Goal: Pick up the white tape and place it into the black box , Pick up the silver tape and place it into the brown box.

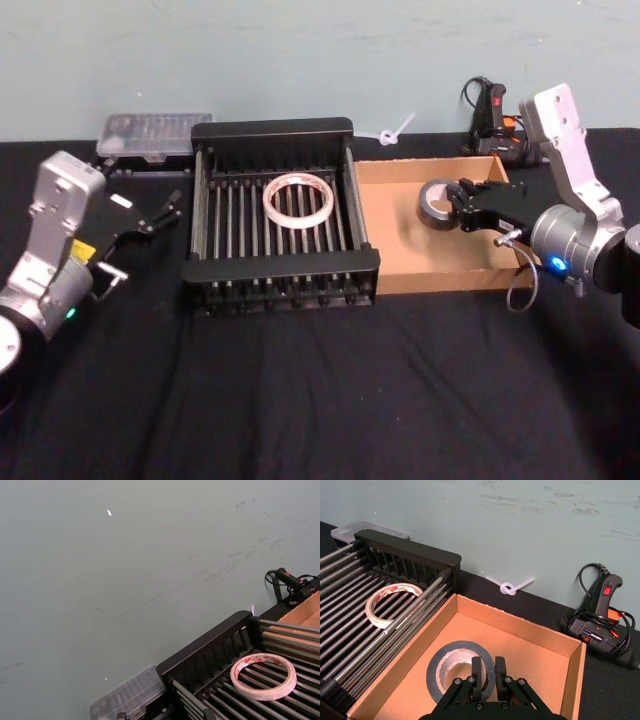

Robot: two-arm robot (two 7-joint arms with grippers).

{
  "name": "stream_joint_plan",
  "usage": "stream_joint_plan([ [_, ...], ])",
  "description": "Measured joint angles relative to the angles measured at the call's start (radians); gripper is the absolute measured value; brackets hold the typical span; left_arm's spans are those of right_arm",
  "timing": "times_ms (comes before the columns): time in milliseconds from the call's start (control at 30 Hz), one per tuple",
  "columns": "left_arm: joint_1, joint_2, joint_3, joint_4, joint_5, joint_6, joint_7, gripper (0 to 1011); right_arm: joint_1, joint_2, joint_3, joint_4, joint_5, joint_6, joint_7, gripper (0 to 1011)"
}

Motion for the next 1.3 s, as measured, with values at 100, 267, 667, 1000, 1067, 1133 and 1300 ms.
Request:
stream_joint_plan([
  [100, 0.0, 0.0, 0.0, 0.0, 0.0, 0.0, 0.0, 1001, 0.0, 0.0, 0.0, -0.001, 0.001, 0.0, 0.0, 218],
  [267, 0.0, 0.0, 0.0, 0.0, 0.0, 0.0, 0.0, 1001, -0.001, 0.001, -0.001, -0.002, 0.001, 0.0, 0.001, 366],
  [667, 0.0, 0.0, 0.0, 0.0, 0.0, 0.0, 0.0, 1001, -0.002, 0.002, -0.001, -0.003, 0.002, 0.001, 0.001, 711],
  [1000, 0.0, 0.0, 0.0, 0.0, 0.0, 0.0, 0.0, 1001, -0.002, 0.002, -0.001, -0.004, 0.002, 0.001, 0.001, 1002],
  [1067, 0.0, 0.0, 0.0, 0.0, 0.0, 0.0, 0.0, 1001, -0.002, 0.002, -0.001, -0.004, 0.002, 0.001, 0.001, 1002],
  [1133, 0.0, 0.0, 0.0, 0.0, 0.0, 0.0, 0.0, 1001, -0.002, 0.002, -0.001, -0.004, 0.002, 0.001, 0.001, 1002],
  [1300, 0.0, 0.0, 0.0, 0.0, 0.0, 0.0, 0.0, 1001, -0.004, 0.003, 0.001, -0.007, 0.002, -0.003, 0.017, 1002],
])
